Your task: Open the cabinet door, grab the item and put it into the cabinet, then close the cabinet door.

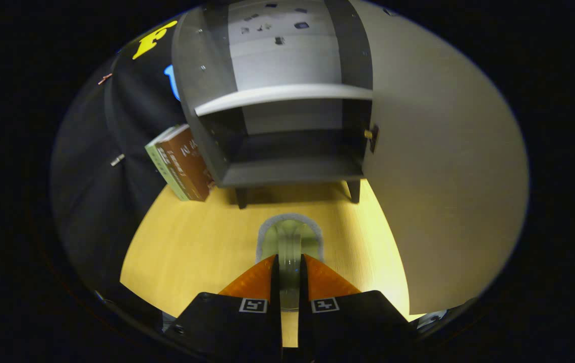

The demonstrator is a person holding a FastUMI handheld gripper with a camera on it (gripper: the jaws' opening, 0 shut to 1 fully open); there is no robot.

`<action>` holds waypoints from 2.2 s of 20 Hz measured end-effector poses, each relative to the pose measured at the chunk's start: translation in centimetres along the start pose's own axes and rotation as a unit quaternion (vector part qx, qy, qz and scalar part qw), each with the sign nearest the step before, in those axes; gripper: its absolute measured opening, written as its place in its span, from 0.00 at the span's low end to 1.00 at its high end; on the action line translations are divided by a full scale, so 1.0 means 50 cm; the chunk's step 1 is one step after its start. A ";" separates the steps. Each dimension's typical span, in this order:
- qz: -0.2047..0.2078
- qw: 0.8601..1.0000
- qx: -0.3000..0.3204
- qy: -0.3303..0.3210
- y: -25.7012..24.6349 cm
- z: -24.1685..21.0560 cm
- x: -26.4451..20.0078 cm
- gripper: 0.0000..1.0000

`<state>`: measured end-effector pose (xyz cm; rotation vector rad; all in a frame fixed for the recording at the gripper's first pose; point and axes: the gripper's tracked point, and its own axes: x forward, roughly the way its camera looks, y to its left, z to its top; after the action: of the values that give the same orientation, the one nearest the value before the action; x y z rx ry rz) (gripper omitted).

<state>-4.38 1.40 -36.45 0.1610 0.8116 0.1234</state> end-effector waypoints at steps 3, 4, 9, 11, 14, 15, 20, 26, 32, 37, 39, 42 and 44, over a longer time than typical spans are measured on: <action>0.013 1.000 0.008 -0.021 0.033 0.094 -0.049 0.17; 0.014 1.000 0.009 -0.024 0.041 0.120 -0.060 0.17; 0.034 0.998 0.020 -0.053 0.083 0.267 -0.105 0.17; 0.033 0.997 0.017 -0.071 0.084 0.334 -0.111 0.17; 0.025 0.995 0.026 -0.091 0.068 0.429 -0.097 0.16; 0.020 0.995 0.035 -0.092 0.058 0.457 -0.084 0.16; -0.022 0.995 0.053 -0.083 -0.009 0.565 0.030 0.16; -0.036 0.997 0.041 -0.054 -0.022 0.619 0.182 0.17; -0.026 0.998 0.035 -0.038 0.000 0.648 0.296 0.16; -0.025 0.999 0.036 -0.026 0.013 0.659 0.362 0.17; -0.023 0.999 0.043 -0.023 0.020 0.661 0.379 0.19; -0.013 0.998 0.056 -0.025 0.039 0.669 0.396 0.26; -0.016 0.998 0.050 -0.031 0.040 0.677 0.394 0.36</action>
<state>33.68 3.50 -27.15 0.2450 0.7592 0.0469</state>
